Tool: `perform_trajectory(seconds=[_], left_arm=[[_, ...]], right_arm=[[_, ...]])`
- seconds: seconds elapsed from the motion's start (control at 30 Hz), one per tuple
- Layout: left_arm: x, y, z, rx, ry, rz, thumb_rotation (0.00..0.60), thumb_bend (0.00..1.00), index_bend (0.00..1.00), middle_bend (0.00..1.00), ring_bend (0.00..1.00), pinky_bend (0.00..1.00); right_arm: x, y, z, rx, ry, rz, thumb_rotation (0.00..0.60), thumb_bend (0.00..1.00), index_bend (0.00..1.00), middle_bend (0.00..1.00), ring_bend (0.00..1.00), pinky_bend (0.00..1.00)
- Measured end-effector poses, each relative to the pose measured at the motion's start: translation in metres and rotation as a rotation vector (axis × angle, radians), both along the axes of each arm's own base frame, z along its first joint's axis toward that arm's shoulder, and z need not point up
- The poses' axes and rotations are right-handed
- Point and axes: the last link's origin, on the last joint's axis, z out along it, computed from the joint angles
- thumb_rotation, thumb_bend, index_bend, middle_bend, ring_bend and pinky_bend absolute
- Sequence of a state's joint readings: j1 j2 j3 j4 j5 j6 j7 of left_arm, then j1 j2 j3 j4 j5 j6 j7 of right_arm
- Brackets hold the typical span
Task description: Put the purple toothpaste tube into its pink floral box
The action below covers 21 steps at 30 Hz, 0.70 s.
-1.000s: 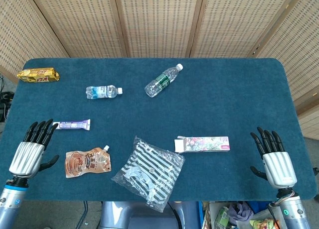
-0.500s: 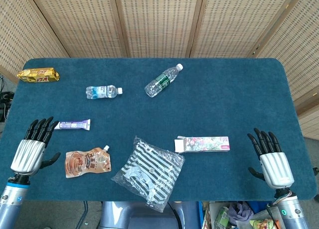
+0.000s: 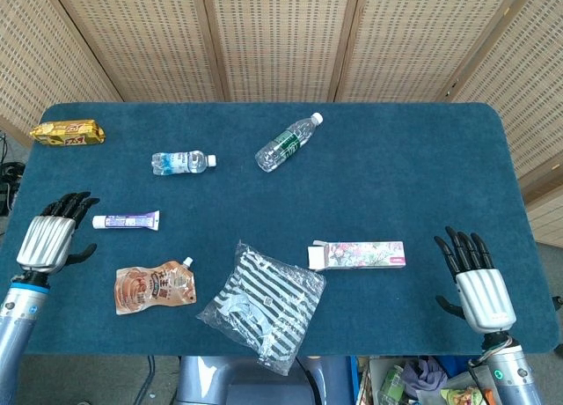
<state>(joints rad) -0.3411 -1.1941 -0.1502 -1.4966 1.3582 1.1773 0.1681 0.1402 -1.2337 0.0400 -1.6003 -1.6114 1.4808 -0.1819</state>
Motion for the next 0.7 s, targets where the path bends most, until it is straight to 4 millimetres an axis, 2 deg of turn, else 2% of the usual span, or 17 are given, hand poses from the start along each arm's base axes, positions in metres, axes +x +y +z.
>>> perform_trajectory(seconds=[0.33,0.7], left_arm=[[-0.007,0.047,0.002,-0.059,0.075,0.05,0.6,0.27,0.36,0.32,0.28,0.32],[-0.026,0.074,-0.013,-0.112,0.168,0.161,0.6,0.27,0.36,0.32,0.28,0.32]], right_arm=[[0.0,-0.001,0.0,-0.002,0.0,-0.002,0.6,0.03,0.05,0.0,0.0,0.0],[-0.001,-0.001,0.001,-0.005,-0.003,-0.006,0.6,0.03,0.05,0.0,0.0,0.0]])
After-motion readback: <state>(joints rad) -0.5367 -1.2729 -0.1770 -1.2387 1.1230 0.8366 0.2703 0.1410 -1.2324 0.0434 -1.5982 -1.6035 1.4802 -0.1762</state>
